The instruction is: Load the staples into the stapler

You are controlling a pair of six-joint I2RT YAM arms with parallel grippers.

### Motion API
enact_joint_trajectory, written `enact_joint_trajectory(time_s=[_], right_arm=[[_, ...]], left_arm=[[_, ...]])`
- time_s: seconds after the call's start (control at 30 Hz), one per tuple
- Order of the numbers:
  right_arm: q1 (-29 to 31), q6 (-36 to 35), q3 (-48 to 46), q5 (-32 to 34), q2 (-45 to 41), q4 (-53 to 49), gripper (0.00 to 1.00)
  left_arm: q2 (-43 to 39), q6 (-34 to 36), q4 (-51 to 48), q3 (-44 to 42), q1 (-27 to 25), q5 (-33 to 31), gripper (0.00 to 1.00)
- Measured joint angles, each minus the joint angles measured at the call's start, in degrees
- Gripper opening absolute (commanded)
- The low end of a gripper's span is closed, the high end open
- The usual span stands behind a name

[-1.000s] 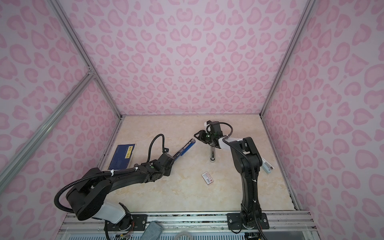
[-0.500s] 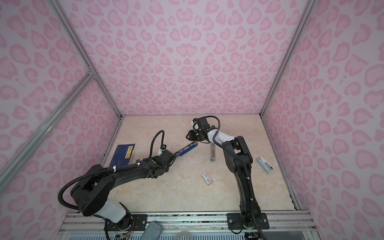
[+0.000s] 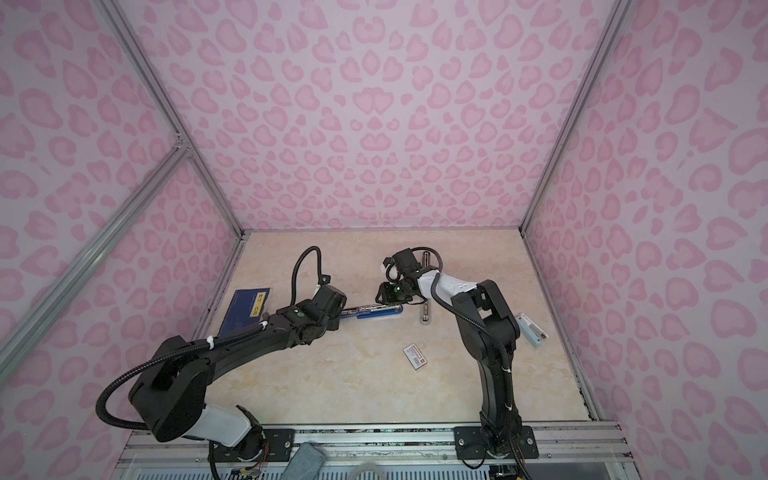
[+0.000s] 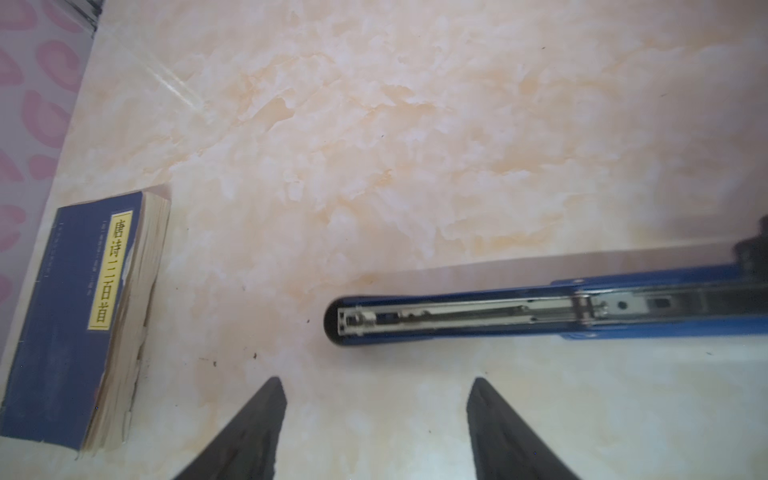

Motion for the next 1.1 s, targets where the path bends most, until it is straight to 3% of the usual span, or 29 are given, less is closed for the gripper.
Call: enact_joint_trajectory(time_s=[0.3,0.7,0.83,1.1], right_arm=[[6.6,2.0,-11.9,-6.8,-6.8,5.5,0.40],[-1.6,8.7,-28.3,-4.6,-22.8,17.9,0.45],[-3.5,9.4,-31.9,-3.9,-26.3,18.8,0.45],[-4.7,10.7,-35.7,-1.4,-30.4,19.8,0.44]], left_arm=[[-2.5,-6.1,-1.6,-2.4,-1.2,12.6,0.74],[7.3,-13.5,-1.7,1.0,-2.9,20.9,0.76],[11.9,-14.1,-1.7,4.0,-3.1,21.9,0.67],[18.0,-11.5,-3.8,11.0,-3.0,20.2,0.37]])
